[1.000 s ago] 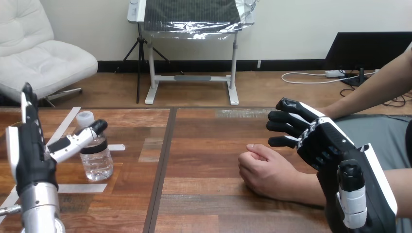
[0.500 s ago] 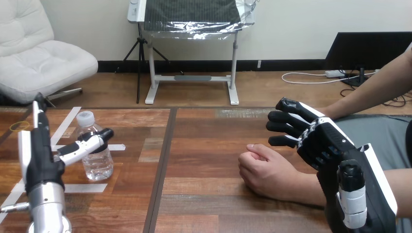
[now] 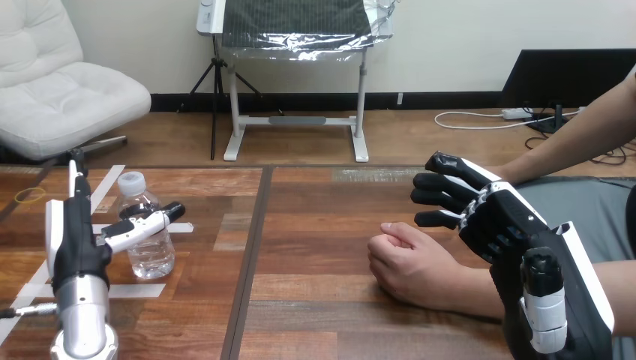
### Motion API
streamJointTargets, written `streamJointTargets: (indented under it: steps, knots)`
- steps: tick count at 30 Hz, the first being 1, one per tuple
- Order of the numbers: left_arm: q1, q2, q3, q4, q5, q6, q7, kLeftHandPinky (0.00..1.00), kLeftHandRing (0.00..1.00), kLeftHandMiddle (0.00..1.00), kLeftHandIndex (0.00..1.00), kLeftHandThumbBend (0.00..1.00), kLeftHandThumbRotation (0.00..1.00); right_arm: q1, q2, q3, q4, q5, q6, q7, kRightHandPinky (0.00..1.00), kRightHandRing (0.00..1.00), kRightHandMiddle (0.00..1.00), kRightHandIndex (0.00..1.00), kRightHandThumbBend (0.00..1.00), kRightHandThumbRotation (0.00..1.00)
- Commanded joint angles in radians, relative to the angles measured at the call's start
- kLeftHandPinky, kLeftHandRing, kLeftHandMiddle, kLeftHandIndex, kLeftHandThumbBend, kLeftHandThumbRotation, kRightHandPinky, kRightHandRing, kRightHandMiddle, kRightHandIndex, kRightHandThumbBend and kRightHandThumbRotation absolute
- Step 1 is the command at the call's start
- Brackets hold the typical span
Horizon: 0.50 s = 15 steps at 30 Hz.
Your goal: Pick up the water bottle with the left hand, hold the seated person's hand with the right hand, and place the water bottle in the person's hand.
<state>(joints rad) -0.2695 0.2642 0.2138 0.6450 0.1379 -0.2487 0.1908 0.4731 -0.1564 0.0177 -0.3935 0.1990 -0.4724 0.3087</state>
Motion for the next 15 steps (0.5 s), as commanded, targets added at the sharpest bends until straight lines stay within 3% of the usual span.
streamJointTargets:
  steps: [1, 15]
  knots:
    - [-0.11, 0.027, -0.019, 0.052, 0.01, -0.047, 0.011, 0.96, 1.0, 1.0, 1.0, 1.0, 0.0, -0.052, -0.002, -0.012, -0.035, 0.014, -0.016, -0.003, 0.69, 0.77, 0.78, 0.81, 0.88, 0.97]
    - [-0.202, 0.029, -0.029, 0.205, -0.002, -0.063, 0.012, 0.94, 1.0, 1.0, 1.0, 1.0, 0.0, -0.051, -0.008, -0.014, -0.041, 0.017, -0.011, -0.002, 0.69, 0.77, 0.78, 0.81, 0.89, 0.97]
